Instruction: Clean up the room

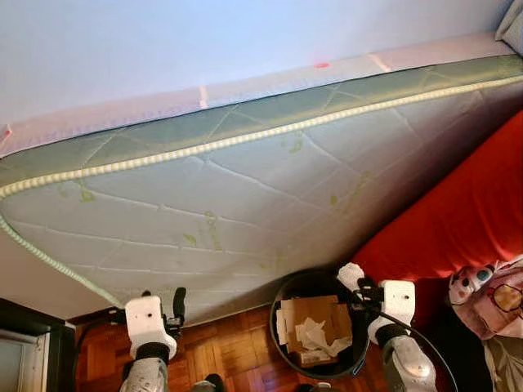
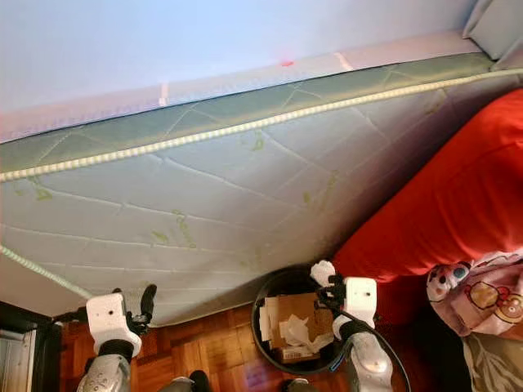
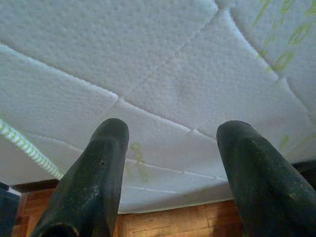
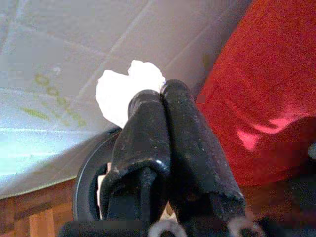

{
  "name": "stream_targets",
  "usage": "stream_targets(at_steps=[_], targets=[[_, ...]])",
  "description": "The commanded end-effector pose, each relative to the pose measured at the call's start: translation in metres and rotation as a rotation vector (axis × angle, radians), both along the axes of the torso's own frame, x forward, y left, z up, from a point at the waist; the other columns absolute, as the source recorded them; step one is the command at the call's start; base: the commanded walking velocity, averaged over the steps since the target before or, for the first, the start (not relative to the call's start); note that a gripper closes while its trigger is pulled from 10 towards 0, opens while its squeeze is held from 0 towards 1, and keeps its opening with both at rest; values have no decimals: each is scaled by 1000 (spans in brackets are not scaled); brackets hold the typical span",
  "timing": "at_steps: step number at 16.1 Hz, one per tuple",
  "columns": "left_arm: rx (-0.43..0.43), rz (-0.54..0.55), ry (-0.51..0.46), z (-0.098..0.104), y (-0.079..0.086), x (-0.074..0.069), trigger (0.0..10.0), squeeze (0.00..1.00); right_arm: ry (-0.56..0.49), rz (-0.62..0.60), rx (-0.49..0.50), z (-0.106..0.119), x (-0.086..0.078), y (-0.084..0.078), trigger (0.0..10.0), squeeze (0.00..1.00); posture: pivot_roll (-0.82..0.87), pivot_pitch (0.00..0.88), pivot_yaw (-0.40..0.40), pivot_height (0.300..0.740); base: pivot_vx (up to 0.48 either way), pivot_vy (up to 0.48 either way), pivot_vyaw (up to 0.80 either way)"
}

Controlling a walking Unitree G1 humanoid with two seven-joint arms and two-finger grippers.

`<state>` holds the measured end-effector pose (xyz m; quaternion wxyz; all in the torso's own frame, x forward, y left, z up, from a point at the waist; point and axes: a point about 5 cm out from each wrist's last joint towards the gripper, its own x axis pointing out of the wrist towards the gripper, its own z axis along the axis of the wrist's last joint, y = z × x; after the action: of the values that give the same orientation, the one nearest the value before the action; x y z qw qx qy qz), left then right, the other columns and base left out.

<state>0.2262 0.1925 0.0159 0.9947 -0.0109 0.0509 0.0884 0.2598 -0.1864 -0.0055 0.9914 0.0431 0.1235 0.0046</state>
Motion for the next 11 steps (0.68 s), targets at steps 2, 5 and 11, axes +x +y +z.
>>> stream_targets(at_steps=[2,5,11], targets=[[22,-25,41,-4,-1,-6,10000,0,8,-16,1,-2,-4,2,10000,0,-81,207,-2,710,0,0,0],[13,-24,46,-4,-3,-6,10000,0,-7,-31,1,0,-5,2,10000,0,-73,201,0,705,0,0,0],[25,-47,63,-4,-5,-8,10000,0,-1,-11,14,1,-5,10,10000,0,-72,193,4,670,0,0,0]])
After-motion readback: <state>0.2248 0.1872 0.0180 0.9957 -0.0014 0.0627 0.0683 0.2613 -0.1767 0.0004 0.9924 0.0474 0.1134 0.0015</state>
